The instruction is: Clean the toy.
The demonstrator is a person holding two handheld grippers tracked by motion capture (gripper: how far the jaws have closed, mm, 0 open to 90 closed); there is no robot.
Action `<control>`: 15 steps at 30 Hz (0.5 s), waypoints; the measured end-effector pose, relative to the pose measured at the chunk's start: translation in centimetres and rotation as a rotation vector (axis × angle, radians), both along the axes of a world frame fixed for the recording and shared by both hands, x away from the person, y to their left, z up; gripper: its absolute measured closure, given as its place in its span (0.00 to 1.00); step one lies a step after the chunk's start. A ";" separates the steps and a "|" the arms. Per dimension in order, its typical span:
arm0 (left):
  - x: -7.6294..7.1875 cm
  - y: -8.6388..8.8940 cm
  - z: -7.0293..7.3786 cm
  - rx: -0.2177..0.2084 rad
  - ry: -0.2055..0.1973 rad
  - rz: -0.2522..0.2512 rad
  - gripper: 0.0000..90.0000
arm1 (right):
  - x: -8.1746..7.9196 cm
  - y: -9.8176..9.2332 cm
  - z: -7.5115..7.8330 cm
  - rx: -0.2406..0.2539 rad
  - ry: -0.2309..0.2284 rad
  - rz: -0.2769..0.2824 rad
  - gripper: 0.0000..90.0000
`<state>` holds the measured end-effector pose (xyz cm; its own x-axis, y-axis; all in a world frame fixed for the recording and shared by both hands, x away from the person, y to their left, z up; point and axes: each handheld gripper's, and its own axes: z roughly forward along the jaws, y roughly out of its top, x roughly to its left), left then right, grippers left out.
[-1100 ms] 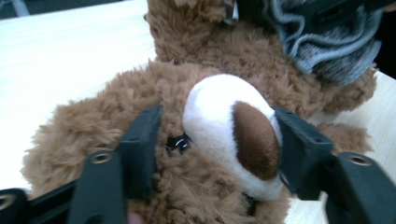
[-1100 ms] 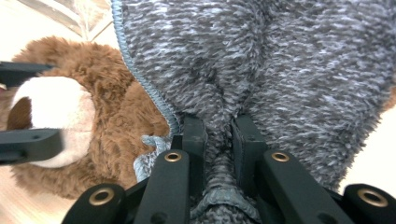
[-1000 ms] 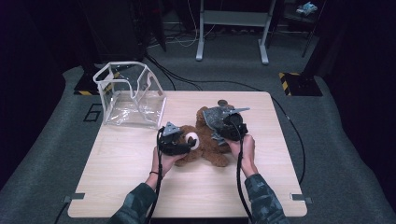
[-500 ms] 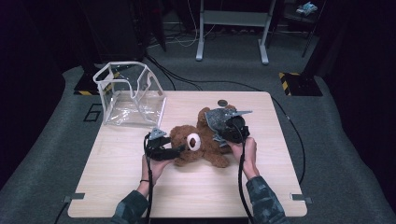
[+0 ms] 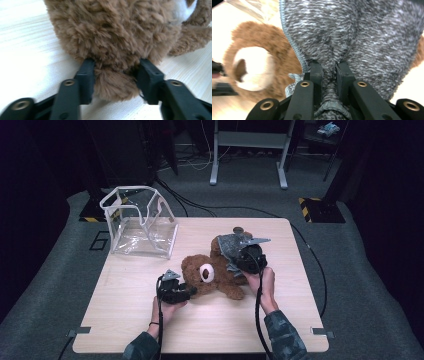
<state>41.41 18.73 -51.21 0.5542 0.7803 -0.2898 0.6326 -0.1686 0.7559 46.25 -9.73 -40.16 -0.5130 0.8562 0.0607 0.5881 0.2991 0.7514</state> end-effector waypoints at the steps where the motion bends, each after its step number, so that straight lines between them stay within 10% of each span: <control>1: 0.1 0.1 -0.1 0.003 0.003 -0.009 0.66 | -0.2 0.4 0.3 0.006 -0.001 0.008 0.87; 10: 0.2 0.0 -1.1 -0.002 0.033 -0.015 0.86 | -1.1 6.6 2.4 0.013 -0.029 0.191 0.87; 15: 0.4 0.0 -1.3 0.008 0.031 -0.027 0.90 | 0.0 10.5 0.5 -0.061 0.058 0.256 0.87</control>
